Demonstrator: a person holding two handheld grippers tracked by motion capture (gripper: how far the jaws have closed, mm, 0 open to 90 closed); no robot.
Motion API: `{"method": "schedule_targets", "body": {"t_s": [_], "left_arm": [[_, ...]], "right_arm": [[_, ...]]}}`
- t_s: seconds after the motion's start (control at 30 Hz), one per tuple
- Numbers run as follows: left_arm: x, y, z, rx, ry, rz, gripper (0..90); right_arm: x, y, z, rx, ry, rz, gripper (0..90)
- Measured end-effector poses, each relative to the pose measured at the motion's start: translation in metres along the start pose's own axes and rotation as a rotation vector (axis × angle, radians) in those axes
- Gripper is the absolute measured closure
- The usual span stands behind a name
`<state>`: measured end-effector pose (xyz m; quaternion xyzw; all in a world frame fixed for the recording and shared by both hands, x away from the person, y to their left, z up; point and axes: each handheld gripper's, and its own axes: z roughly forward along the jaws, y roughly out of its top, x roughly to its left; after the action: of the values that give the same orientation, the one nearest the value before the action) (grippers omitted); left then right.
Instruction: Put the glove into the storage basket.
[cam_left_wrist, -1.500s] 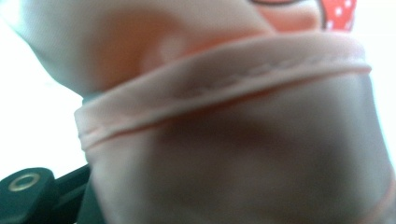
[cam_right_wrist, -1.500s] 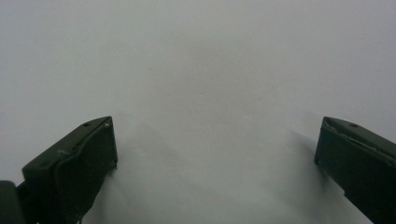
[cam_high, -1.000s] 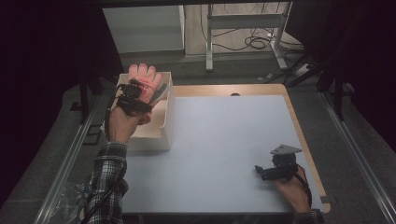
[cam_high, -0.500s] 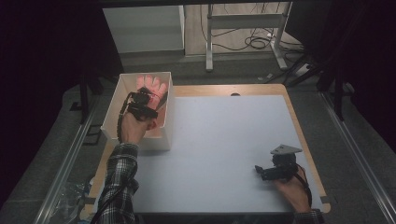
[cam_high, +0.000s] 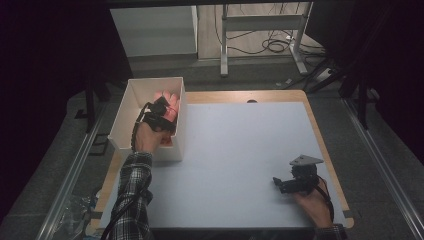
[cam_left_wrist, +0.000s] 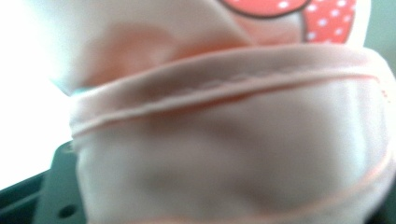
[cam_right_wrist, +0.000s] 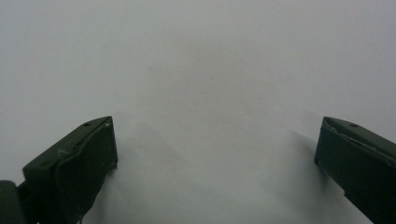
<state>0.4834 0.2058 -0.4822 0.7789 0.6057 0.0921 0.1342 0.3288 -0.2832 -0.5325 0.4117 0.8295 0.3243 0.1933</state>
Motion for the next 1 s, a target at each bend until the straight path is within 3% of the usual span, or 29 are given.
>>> {"method": "schedule_targets", "body": {"t_s": [0.13, 0.53, 0.7, 1.0], "left_arm": [[-0.001, 0.000, -0.001, -0.006, 0.006, 0.008, 15.1], [0.001, -0.001, -0.011, -0.016, -0.006, -0.010, 5.0], [0.002, -0.002, -0.017, -0.040, -0.029, -0.007, 4.1], [0.001, -0.005, -0.029, -0.071, -0.016, 0.004, 4.8]], "right_arm": [[0.000, 0.000, 0.000, 0.000, 0.000, 0.000, 0.0], [0.000, 0.000, 0.000, 0.000, 0.000, 0.000, 0.0], [0.000, 0.000, 0.000, 0.000, 0.001, 0.000, 0.0], [0.000, 0.000, 0.000, 0.000, 0.001, 0.000, 0.0]]}}
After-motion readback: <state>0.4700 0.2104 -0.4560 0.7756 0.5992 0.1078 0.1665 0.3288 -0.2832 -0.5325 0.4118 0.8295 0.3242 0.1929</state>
